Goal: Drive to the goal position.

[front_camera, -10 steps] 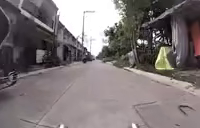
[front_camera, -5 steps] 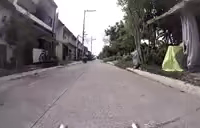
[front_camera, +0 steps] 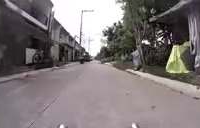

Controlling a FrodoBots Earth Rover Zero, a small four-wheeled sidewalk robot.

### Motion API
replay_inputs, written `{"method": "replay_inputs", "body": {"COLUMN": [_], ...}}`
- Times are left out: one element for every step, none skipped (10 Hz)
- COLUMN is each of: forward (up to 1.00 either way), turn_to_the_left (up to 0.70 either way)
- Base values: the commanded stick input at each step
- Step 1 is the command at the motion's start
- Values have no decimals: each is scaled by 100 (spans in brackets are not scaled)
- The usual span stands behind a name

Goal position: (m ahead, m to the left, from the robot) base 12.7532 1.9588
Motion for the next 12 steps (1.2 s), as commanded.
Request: {"method": "replay_inputs", "body": {"forward": [100,100,100,100,100,100,100,100,100,100,100,100], "turn_to_the_left": [1,1,1,1,1,1,1,1,1,1,1,1]}}
